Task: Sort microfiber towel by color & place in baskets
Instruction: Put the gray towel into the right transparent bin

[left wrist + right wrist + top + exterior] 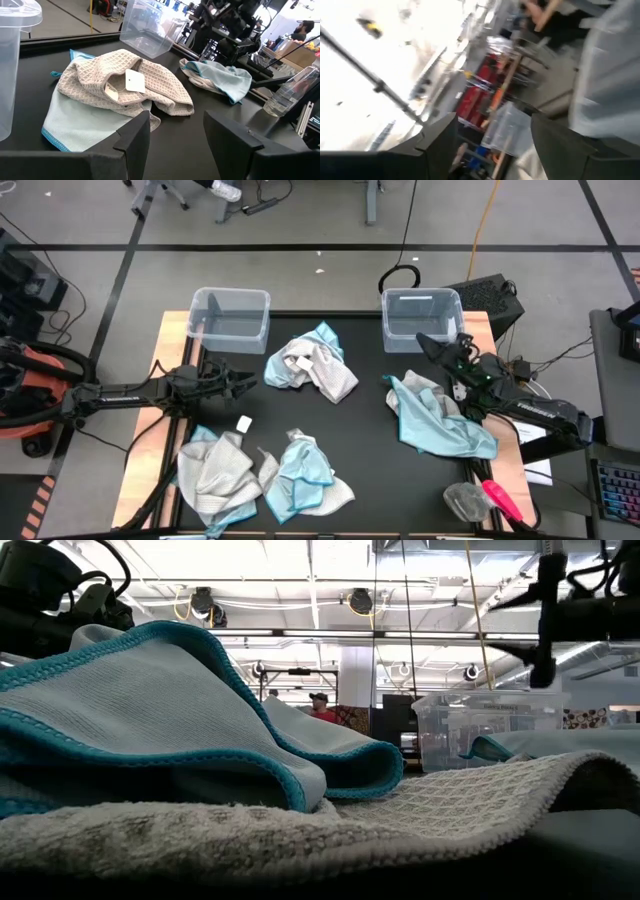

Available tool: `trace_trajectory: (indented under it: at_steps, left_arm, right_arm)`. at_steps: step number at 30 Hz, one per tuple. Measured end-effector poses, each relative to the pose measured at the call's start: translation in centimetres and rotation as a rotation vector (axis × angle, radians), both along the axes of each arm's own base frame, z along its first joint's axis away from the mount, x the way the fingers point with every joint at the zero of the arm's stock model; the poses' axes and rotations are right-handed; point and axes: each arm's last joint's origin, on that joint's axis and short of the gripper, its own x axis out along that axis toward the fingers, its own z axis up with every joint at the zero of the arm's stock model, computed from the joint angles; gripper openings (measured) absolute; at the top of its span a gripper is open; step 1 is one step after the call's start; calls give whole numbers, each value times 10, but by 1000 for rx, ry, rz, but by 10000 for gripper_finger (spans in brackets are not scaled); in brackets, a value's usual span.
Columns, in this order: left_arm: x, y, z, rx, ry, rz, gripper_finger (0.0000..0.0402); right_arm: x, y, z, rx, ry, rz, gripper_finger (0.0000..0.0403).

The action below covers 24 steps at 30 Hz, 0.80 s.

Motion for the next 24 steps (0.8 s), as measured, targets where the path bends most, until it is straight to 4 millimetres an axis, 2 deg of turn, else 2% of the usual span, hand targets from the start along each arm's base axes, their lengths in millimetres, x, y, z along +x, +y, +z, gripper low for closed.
trace_trajectory:
  at_steps: [4, 9, 14, 17, 20, 24]
  left_arm:
    - [0, 0, 0, 0, 0, 0, 191]
    - [0, 0, 0, 0, 0, 0, 191]
    - [0, 0, 0, 0, 0, 0, 191]
    - [0, 0, 0, 0, 0, 0, 191]
    - [0, 0, 0, 0, 0, 0, 191]
    - [0, 0, 0, 0, 0, 0, 191]
  right_arm:
    - [3, 1, 19, -139, -90, 45, 242]
    - [23, -3, 53, -250, 17, 115, 242]
    - [62, -13, 98, -448, 161, 199, 242]
    - [90, -20, 116, -527, 275, 278, 242]
    - [116, -29, 124, -553, 407, 346, 242]
    - [145, -40, 123, -575, 520, 415, 242]
